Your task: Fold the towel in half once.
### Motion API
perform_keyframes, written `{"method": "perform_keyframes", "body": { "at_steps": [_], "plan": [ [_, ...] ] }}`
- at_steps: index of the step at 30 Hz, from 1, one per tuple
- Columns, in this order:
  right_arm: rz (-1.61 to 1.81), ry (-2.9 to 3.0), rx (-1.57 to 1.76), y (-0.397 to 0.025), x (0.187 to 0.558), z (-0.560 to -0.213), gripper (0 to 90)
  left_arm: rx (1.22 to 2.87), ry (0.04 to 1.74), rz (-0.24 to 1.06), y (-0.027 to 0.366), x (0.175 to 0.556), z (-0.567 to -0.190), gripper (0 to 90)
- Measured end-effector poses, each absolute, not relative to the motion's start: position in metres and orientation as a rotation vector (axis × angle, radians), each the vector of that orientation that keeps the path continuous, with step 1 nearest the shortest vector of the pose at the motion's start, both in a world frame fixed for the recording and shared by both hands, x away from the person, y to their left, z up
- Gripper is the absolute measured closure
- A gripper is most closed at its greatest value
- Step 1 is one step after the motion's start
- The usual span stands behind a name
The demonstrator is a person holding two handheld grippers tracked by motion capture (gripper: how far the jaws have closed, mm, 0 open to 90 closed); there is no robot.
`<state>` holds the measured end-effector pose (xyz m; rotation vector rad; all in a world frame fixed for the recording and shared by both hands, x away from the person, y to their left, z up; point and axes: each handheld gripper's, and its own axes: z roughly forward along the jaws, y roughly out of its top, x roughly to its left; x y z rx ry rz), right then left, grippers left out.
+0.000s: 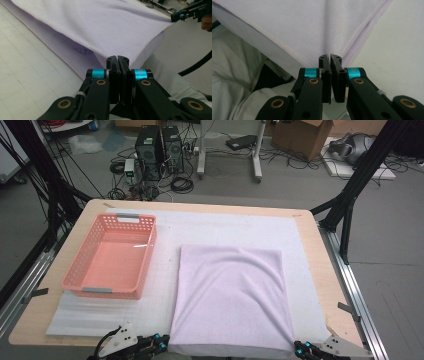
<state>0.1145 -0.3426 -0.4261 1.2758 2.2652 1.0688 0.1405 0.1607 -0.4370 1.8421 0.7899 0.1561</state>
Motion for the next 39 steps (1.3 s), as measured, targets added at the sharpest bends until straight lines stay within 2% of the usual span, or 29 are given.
{"method": "perform_keyframes", "body": {
  "at_steps": [2,3,4,5,9,12,19,23,25,26,28,29,30,39],
  "plan": [
    [1.054,2.275,1.277,-0.342,0.116,-0.428,85.7,1.848,0.796,0.148,0.159,0.144,-0.439,84.9],
    [1.051,2.272,1.287,-0.342,0.117,-0.429,82.5,1.846,0.809,0.151,0.159,0.147,-0.439,76.1],
    [1.057,2.256,1.301,-0.342,0.12,-0.428,75.2,1.836,0.837,0.159,0.158,0.151,-0.439,63.8],
    [1.067,2.236,1.31,-0.343,0.123,-0.427,70.3,1.821,0.847,0.169,0.158,0.156,-0.438,57.0],
    [1.08,2.177,1.31,-0.342,0.139,-0.421,67.0,1.814,0.866,0.205,0.155,0.178,-0.436,52.2],
    [1.063,2.159,1.327,-0.34,0.157,-0.424,67.0,1.812,0.892,0.231,0.151,0.199,-0.437,53.8],
    [1.033,2.146,1.384,-0.338,0.198,-0.432,70.3,1.817,0.95,0.297,0.135,0.247,-0.431,64.6],
    [1.003,2.198,1.389,-0.331,0.21,-0.44,70.7,1.871,1.006,0.312,0.121,0.27,-0.438,65.2],
    [0.989,2.213,1.381,-0.329,0.211,-0.442,74.9,1.912,1.027,0.312,0.115,0.277,-0.445,65.3],
    [0.993,2.223,1.379,-0.329,0.212,-0.442,81.7,1.934,1.036,0.306,0.112,0.279,-0.449,66.1],
    [0.987,2.236,1.366,-0.328,0.212,-0.442,84.7,1.973,1.011,0.362,0.106,0.277,-0.451,75.1],
    [0.974,2.24,1.35,-0.328,0.213,-0.441,85.3,1.984,0.995,0.365,0.105,0.276,-0.451,83.9],
    [0.97,2.238,1.351,-0.327,0.212,-0.441,85.7,1.986,0.997,0.369,0.105,0.276,-0.451,87.4],
    [1.003,2.239,1.377,-0.341,0.194,-0.431,86.5,1.943,1.038,0.315,0.126,0.269,-0.444,88.6]
  ]
}}
